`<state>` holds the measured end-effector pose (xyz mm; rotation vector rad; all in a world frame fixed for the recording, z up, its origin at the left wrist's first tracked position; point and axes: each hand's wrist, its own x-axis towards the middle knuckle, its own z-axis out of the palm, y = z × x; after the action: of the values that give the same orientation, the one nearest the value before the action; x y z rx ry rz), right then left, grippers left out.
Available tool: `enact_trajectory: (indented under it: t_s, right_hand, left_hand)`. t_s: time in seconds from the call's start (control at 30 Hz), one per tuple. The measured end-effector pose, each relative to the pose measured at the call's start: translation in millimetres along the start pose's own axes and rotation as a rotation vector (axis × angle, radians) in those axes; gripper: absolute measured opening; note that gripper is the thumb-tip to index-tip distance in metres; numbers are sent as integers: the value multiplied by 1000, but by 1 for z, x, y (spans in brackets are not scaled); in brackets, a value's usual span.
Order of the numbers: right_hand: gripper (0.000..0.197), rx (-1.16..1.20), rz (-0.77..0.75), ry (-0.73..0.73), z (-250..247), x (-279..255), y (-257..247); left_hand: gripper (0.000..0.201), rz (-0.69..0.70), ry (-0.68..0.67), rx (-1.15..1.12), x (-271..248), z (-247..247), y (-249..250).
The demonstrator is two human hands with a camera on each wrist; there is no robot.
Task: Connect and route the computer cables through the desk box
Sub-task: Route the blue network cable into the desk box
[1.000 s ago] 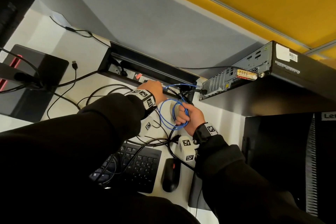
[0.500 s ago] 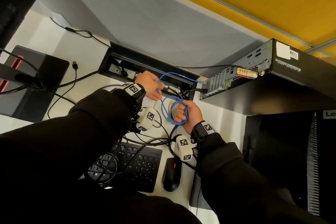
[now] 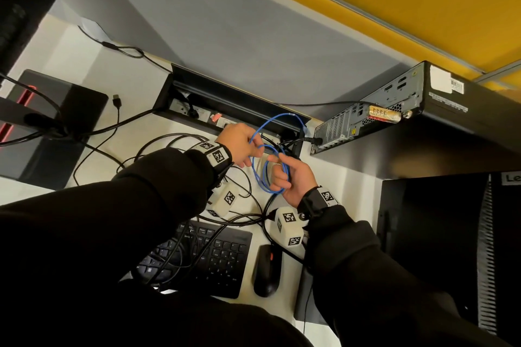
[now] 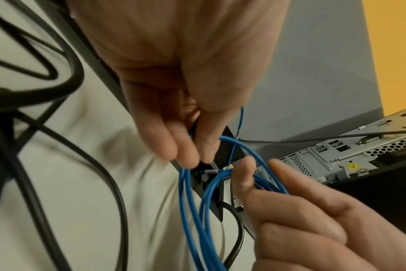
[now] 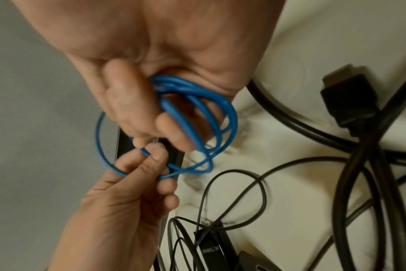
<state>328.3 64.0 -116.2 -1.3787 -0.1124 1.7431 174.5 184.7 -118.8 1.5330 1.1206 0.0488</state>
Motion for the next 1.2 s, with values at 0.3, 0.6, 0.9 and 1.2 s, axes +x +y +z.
enact_trajectory:
  t_s: [0.3, 0.6, 0.9, 1.2]
  right_hand:
    - [38, -131, 48, -39, -4, 0, -1]
    - [21, -93, 64, -37, -5, -1, 3]
    - [59, -253, 96, -13, 13, 0, 4]
    - [79, -15, 140, 105, 10, 12, -5]
  left_hand:
    - [17, 185, -72, 28, 1, 13, -4]
    - [14, 30, 47, -265, 8, -4, -4]
    - [21, 177, 370, -155, 5, -31, 9]
    - [42, 545, 256, -121, -23, -25, 15]
